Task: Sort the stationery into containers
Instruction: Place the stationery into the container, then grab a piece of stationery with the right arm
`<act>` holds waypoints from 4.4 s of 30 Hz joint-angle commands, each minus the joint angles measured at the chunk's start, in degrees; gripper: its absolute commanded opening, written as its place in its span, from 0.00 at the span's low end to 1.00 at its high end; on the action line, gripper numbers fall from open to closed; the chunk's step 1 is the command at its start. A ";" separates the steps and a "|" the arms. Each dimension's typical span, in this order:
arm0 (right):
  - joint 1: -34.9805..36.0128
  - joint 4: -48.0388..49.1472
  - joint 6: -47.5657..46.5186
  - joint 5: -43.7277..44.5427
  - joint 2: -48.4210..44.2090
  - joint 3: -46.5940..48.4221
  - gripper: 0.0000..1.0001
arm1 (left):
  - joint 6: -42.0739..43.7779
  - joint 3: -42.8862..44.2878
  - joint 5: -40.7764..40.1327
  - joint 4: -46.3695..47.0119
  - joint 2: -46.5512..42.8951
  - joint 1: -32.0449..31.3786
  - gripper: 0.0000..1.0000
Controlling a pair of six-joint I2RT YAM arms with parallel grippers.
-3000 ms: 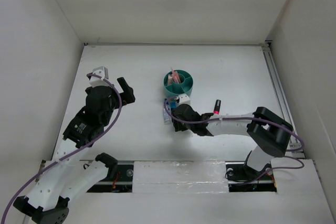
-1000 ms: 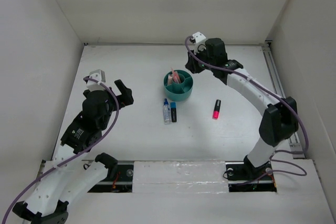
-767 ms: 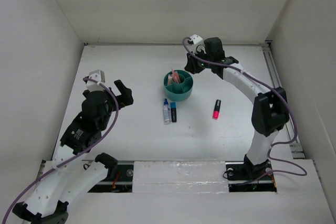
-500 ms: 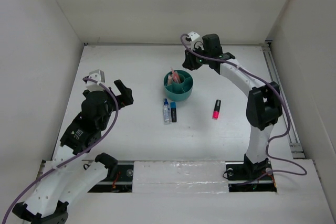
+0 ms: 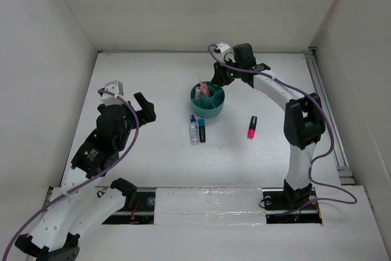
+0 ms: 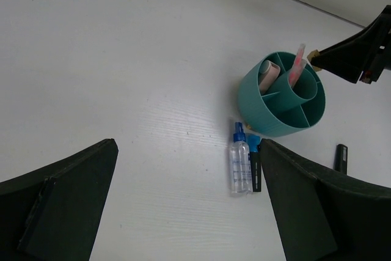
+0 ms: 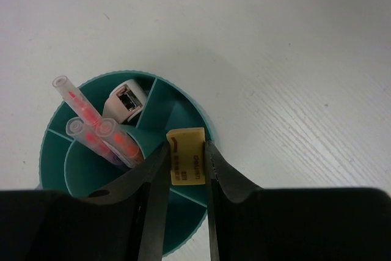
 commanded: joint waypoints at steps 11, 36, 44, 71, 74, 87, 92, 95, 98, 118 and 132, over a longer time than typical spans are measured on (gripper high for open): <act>2.00 1.42 -0.10 0.75 -1.54 -2.24 0.08 | 0.20 -0.30 0.60 2.35 -0.51 -0.03 1.00; 2.00 2.21 3.14 6.00 -7.95 -3.29 0.55 | 0.73 -0.30 0.60 2.35 -0.51 -0.03 1.00; 1.29 -1.39 12.36 23.23 -12.43 -0.83 1.00 | 0.73 -0.30 0.60 2.35 -0.51 -0.03 1.00; 3.32 -12.21 53.51 49.88 -36.35 -41.61 0.94 | 0.20 -0.30 0.60 1.82 1.24 -0.03 1.00; 3.32 -12.21 53.51 50.58 -31.26 -41.61 0.90 | 0.20 -0.30 0.60 1.82 0.72 -0.03 1.00; -0.19 -8.17 45.18 45.32 -22.12 -39.06 0.75 | 0.20 -0.30 1.13 1.82 0.72 -0.03 1.00; -2.31 -8.78 41.65 41.45 -19.55 -36.78 0.67 | 0.20 -0.30 1.13 1.82 0.72 -0.03 1.00; -2.84 -7.99 39.63 37.86 -19.55 -37.30 0.69 | 0.20 -0.30 1.13 1.82 0.72 -0.03 1.00; -3.89 -8.68 38.22 36.53 -18.06 -35.99 0.64 | 0.20 -0.30 1.13 1.82 0.72 -0.03 1.00; -5.64 -10.36 33.03 32.84 -15.16 -33.17 0.07 | 0.20 -0.30 0.43 1.82 0.72 -0.03 1.00; -1.61 -2.12 31.89 31.08 -27.45 -28.08 0.00 | 0.20 -0.30 0.43 1.82 1.24 -0.03 1.00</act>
